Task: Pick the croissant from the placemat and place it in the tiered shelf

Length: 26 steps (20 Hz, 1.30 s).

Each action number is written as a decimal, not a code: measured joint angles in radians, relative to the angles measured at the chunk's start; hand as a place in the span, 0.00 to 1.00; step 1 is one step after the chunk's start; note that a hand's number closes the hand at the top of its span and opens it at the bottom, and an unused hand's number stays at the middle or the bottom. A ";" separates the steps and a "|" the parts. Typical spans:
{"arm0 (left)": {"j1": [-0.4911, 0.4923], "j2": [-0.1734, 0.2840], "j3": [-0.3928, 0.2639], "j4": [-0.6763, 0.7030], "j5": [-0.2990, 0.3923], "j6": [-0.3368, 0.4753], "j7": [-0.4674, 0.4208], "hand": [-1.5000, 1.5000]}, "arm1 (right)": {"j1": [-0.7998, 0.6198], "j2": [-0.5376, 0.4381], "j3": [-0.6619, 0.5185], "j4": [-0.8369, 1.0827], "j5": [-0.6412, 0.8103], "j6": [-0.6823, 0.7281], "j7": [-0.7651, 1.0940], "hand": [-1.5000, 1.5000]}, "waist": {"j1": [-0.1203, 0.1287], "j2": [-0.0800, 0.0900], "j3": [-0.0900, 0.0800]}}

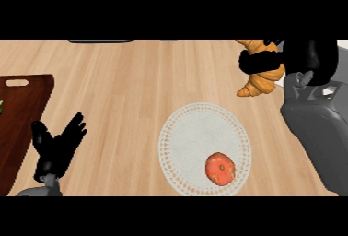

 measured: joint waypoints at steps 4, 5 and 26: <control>-0.010 0.001 0.005 0.007 0.002 -0.003 0.003 0.50 | -0.073 -0.078 -0.085 -0.061 -0.017 0.093 0.029 1.00 | 0.004 0.002 0.000; -0.004 0.003 0.005 0.002 0.004 -0.009 -0.001 0.50 | -0.081 -0.093 -0.105 -0.069 -0.021 0.110 0.030 1.00 | 0.006 0.003 0.000; -0.023 -0.018 -0.005 -0.007 -0.012 -0.011 0.020 0.50 | -0.335 -0.338 -0.404 0.467 -0.081 0.225 -0.271 1.00 | 0.032 0.014 0.000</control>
